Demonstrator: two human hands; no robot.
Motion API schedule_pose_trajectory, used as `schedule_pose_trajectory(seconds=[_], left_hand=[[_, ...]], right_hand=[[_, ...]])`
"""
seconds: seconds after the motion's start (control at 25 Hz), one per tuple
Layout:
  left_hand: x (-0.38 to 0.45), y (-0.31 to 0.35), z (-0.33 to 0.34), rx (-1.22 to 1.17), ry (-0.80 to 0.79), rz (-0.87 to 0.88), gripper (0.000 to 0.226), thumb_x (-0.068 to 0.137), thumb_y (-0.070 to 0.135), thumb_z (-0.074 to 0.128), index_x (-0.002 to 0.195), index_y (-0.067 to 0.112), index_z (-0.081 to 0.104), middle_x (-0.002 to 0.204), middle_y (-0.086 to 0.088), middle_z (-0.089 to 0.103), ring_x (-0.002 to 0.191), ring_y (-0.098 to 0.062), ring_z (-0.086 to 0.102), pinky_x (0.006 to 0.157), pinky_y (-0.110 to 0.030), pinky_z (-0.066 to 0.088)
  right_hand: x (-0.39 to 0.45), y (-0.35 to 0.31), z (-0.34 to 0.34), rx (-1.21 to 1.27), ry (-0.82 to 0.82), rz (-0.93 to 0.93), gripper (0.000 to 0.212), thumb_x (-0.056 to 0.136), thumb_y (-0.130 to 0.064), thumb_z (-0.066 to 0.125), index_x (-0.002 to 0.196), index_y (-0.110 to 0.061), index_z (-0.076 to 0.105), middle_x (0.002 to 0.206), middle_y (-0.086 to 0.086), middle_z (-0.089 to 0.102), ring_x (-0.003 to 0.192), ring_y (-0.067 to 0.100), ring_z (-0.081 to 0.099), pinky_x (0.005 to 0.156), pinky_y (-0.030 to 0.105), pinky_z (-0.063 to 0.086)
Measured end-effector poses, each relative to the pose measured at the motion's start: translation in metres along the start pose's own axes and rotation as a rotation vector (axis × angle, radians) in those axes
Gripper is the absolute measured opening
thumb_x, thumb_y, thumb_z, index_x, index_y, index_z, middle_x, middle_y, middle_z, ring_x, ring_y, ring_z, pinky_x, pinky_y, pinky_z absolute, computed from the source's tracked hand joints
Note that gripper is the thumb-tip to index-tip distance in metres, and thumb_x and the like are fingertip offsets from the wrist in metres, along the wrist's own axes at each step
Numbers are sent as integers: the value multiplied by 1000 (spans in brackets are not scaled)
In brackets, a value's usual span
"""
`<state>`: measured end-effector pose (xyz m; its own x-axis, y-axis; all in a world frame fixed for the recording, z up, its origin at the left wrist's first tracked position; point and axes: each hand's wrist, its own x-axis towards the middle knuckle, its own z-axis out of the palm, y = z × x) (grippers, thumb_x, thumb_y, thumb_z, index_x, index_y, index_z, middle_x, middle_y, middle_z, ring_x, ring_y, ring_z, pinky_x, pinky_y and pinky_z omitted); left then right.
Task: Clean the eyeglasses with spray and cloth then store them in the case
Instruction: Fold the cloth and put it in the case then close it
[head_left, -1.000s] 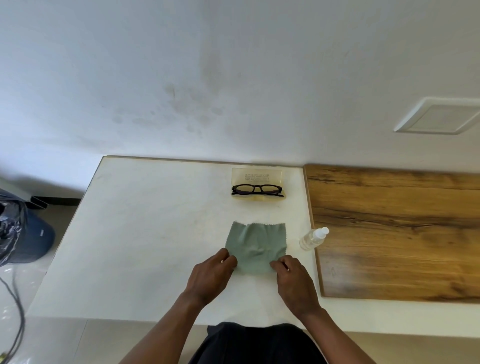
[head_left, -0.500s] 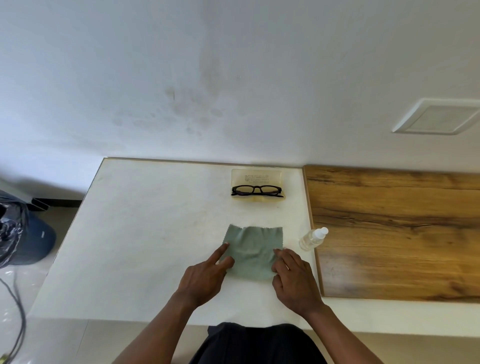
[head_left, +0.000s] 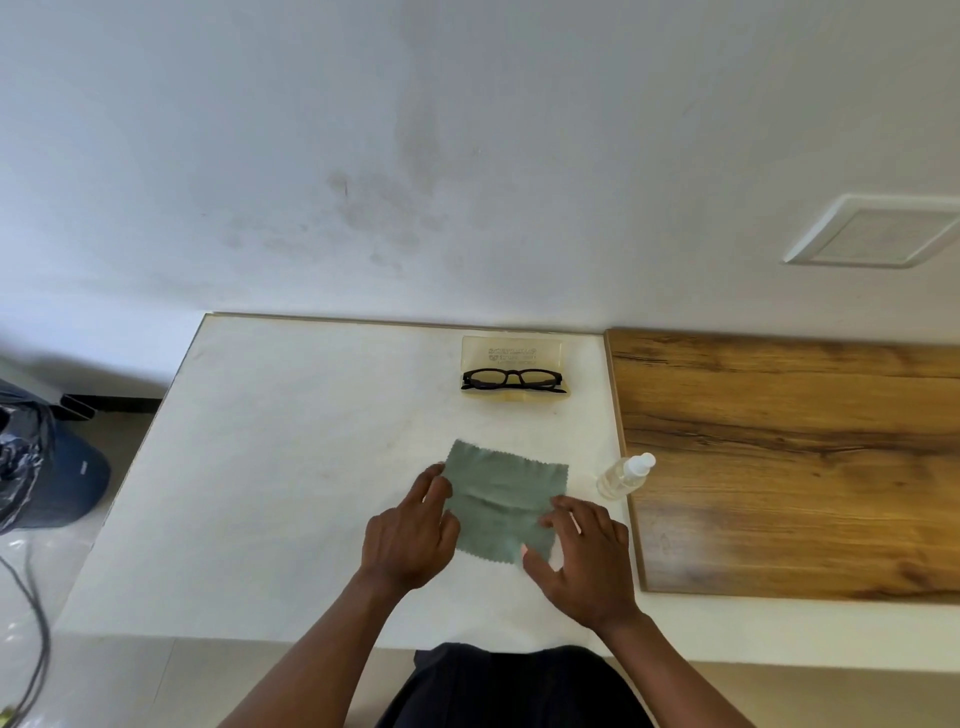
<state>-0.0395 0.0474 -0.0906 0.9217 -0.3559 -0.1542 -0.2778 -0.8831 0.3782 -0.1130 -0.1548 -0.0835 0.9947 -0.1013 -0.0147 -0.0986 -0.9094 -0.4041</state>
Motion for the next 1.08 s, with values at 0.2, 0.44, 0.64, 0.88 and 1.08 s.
schedule_pose_trajectory(seconds=[0.2, 0.44, 0.64, 0.88, 1.08], left_hand=[[-1, -5, 10, 193, 100, 44, 30, 85, 41, 59, 106, 20, 61, 119, -7, 58, 92, -32, 57, 71, -40, 46], [1, -16, 21, 231, 33, -75, 43, 89, 50, 45, 131, 44, 39, 144, -1, 34, 114, -33, 41, 87, -46, 34], [25, -12, 20, 230, 29, -108, 44, 95, 44, 34, 136, 54, 20, 149, 1, 22, 118, -31, 34, 90, -45, 29], [56, 0, 15, 299, -94, -52, 65, 95, 21, 39, 134, 59, 3, 150, -1, 1, 124, -35, 18, 97, -49, 24], [75, 12, 9, 306, -140, 34, 79, 87, 2, 36, 134, 60, 9, 146, 1, 4, 124, -33, 17, 97, -47, 24]], right_hand=[[30, 6, 1, 26, -28, -130, 27, 80, 1, 59, 106, -1, 65, 109, 17, 66, 105, 35, 62, 87, 45, 53], [41, 19, 21, -99, -278, -164, 44, 95, -17, 38, 139, -18, 39, 152, 6, 29, 141, 24, 23, 114, 38, 22], [16, 0, 31, -163, -195, 46, 46, 95, -35, 36, 140, -26, 34, 152, 2, 28, 140, 24, 22, 111, 42, 24], [-7, -34, 31, -222, -67, 154, 48, 72, -36, 74, 114, -17, 64, 119, 12, 65, 106, 33, 63, 79, 45, 53], [-3, -40, 24, -173, -57, 183, 32, 69, -29, 76, 98, -17, 68, 96, 8, 70, 81, 27, 67, 63, 38, 54]])
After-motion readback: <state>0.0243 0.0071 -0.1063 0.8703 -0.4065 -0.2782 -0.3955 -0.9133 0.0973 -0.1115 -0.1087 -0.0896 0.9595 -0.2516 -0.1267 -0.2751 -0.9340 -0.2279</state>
